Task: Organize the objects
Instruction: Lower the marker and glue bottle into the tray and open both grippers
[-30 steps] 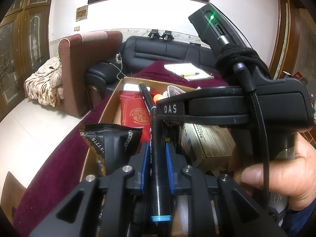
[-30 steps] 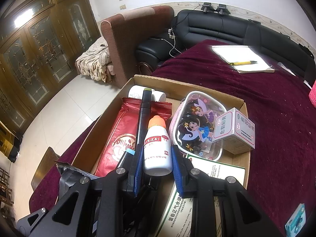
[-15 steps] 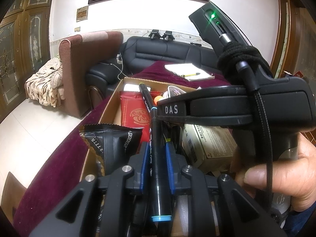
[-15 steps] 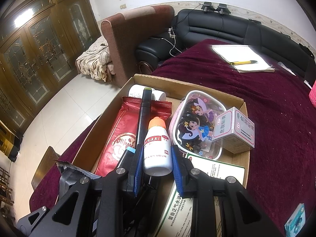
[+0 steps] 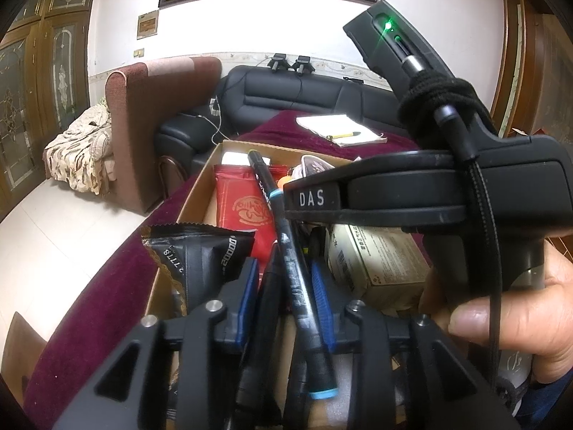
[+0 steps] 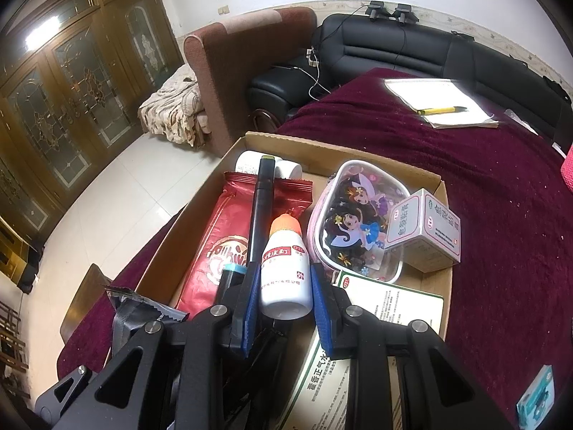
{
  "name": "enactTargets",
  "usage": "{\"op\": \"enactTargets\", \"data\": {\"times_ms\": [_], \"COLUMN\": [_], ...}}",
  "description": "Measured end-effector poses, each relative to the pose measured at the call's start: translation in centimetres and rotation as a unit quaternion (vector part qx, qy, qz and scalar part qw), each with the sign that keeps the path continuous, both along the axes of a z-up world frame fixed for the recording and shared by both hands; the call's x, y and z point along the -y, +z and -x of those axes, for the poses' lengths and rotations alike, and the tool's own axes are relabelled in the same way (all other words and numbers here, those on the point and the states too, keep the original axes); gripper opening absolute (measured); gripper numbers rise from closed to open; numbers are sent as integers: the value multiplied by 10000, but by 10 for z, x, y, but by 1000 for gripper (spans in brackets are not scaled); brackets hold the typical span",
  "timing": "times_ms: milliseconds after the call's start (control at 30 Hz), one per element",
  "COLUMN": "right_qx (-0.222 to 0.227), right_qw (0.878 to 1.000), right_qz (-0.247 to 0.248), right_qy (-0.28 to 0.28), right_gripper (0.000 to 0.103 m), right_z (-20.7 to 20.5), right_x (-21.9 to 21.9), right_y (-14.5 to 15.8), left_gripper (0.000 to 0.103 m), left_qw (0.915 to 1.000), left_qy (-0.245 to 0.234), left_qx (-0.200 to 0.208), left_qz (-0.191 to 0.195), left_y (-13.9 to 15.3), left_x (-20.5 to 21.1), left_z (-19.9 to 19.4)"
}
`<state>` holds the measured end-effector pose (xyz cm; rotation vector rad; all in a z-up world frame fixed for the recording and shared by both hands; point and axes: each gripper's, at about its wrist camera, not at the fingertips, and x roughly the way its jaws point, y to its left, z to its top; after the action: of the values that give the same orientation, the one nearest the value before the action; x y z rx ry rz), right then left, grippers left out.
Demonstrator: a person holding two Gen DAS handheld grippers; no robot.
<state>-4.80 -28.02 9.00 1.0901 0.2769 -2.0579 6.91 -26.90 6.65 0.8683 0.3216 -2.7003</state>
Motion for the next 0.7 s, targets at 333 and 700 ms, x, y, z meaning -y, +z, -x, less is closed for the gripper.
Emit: {"op": "enactTargets", "data": {"times_ms": [333, 700], "right_qx": [3, 31], "right_qw": [9998, 9993], "right_qz": [175, 380], "right_qy": [-33, -33], "right_gripper": [31, 34], "right_z": [-2, -8], "right_x": [-7, -17], "right_y": [9, 23], "left_gripper": [37, 45], "left_qw": [10000, 9998], "left_qy": [3, 32], "left_qx": [-15, -93], "left_qz": [75, 162], "left_y": [1, 3], "left_x": [0, 0], "left_z": [2, 1]}}
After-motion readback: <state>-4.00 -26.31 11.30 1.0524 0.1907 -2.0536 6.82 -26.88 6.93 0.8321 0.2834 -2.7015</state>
